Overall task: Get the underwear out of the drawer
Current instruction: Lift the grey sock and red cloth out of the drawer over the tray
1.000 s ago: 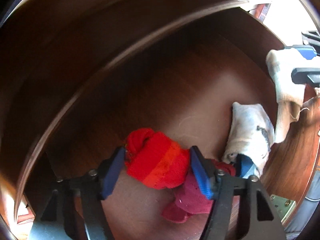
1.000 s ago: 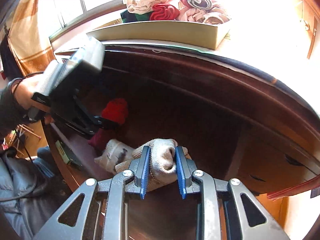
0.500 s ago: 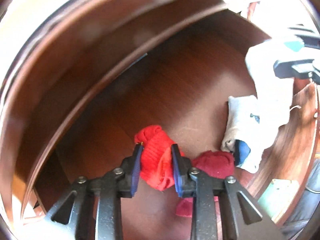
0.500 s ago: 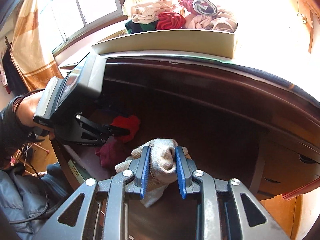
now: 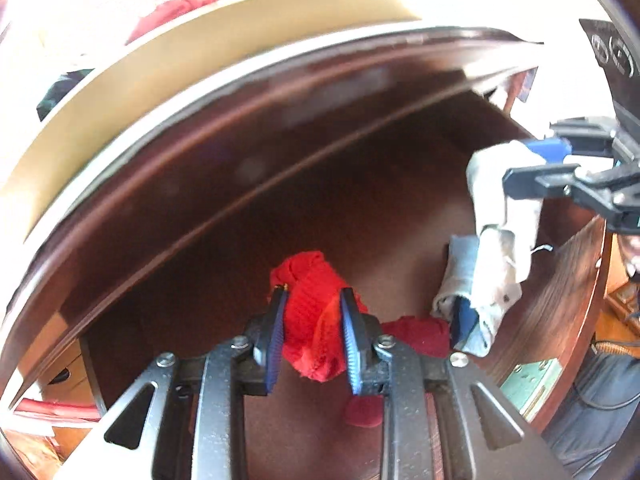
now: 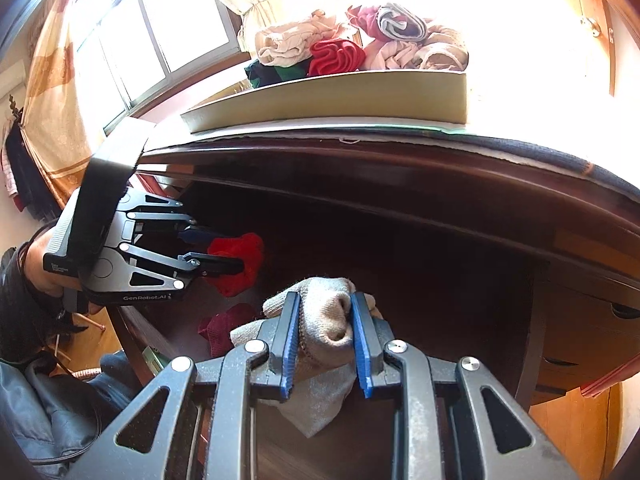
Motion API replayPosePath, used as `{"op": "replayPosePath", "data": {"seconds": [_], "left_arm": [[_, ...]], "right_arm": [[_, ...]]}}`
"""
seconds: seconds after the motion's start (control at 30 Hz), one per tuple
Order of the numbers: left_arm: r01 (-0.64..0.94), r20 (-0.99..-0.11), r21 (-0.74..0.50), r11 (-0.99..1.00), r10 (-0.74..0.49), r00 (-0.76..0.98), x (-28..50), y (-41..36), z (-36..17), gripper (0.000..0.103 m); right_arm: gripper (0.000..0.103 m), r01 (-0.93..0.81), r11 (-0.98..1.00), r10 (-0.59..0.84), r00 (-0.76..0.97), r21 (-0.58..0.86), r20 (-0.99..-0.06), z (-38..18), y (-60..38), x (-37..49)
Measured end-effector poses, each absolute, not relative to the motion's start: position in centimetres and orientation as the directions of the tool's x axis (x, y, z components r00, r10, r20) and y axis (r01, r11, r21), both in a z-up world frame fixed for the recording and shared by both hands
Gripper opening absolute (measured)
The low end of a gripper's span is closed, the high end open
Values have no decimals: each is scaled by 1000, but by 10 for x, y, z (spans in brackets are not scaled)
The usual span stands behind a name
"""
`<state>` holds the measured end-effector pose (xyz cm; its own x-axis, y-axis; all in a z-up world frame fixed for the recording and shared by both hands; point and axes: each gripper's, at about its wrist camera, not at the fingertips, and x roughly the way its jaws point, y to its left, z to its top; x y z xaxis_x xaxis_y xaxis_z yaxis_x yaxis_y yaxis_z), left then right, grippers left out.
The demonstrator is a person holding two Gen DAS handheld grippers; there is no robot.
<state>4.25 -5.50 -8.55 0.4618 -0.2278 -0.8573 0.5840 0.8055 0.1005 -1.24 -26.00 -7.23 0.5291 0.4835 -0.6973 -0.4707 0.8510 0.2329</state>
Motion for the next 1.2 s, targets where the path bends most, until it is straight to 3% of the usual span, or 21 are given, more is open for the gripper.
{"op": "replayPosePath", "data": {"seconds": [0.63,1.2], "left_arm": [[503,-737,73,861,-294,609,29,-6,-44,24],[473,-641,59,879,-329,693,11,3,-40,24]], "right_arm": [[27,-457,861,482,599,222,-639,-74,-270,-25],[27,-465,860,497,667,211,-556,-68,-276,-37]]}}
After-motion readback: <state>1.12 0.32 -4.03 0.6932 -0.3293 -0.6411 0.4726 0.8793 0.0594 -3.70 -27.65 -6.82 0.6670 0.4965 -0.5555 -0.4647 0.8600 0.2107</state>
